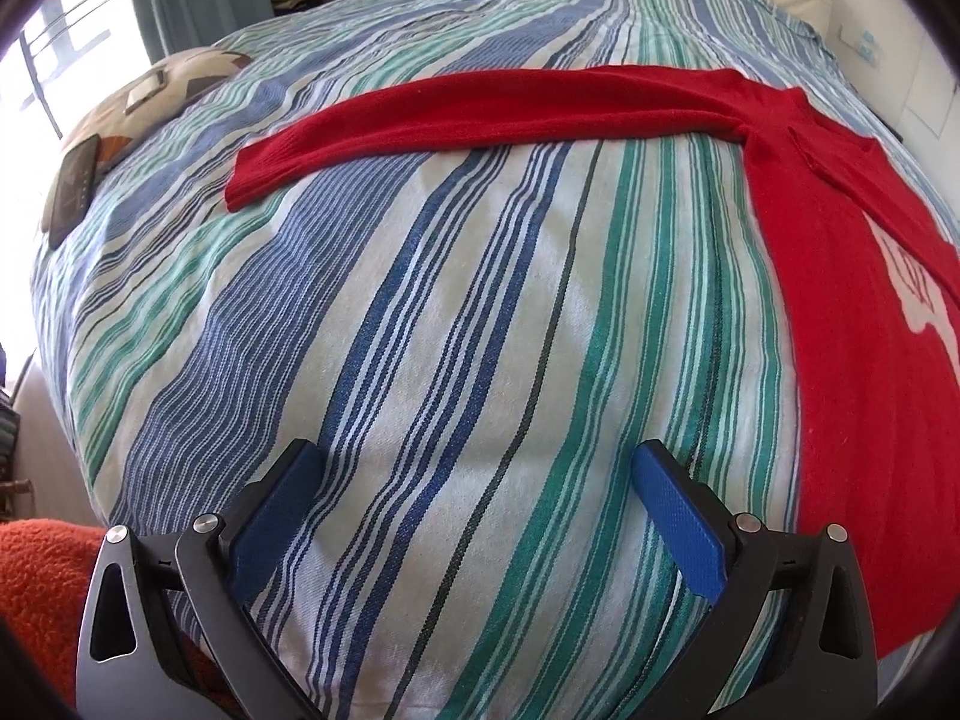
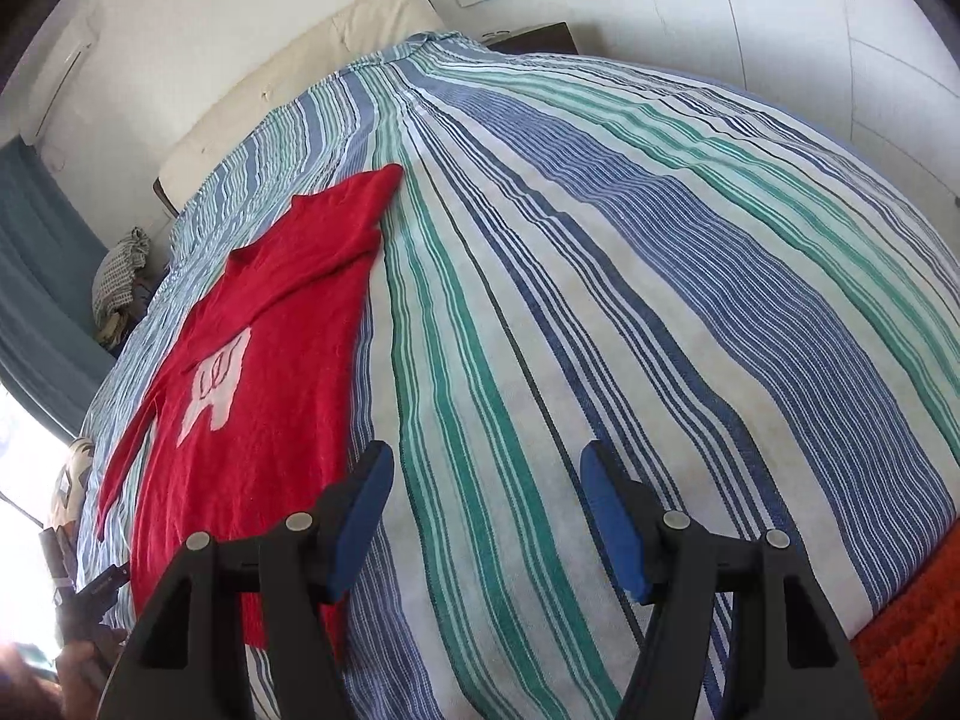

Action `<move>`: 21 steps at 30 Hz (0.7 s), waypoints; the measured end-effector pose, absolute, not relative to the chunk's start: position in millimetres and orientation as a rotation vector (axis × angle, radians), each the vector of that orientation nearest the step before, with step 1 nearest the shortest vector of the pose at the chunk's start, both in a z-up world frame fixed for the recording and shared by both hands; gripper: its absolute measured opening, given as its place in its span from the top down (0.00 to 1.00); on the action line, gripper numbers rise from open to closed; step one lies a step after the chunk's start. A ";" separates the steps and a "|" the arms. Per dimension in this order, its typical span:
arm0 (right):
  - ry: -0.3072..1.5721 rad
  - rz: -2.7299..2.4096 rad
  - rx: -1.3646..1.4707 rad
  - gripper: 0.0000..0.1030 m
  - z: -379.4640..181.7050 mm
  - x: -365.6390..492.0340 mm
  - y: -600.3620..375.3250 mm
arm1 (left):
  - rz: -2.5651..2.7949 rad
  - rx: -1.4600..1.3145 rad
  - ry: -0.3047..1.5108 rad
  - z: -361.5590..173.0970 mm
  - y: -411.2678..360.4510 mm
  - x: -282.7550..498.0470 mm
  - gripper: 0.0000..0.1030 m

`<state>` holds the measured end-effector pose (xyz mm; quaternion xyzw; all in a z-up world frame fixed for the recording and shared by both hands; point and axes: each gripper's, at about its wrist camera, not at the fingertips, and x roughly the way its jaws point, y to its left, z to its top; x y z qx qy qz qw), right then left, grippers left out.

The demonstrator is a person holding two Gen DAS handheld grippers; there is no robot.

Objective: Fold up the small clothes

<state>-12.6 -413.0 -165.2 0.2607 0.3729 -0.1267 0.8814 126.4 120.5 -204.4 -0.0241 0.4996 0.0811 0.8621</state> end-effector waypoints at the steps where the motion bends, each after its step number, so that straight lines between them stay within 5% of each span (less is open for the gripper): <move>1: 0.779 -0.266 0.543 0.37 -165.6 -12.9 -412.9 | 0.151 -0.050 1.047 -204.7 122.2 124.9 0.00; 21: 0.803 -0.270 0.556 0.33 -172.7 -12.1 -412.3 | 0.127 -0.034 1.056 -207.8 118.5 122.6 0.00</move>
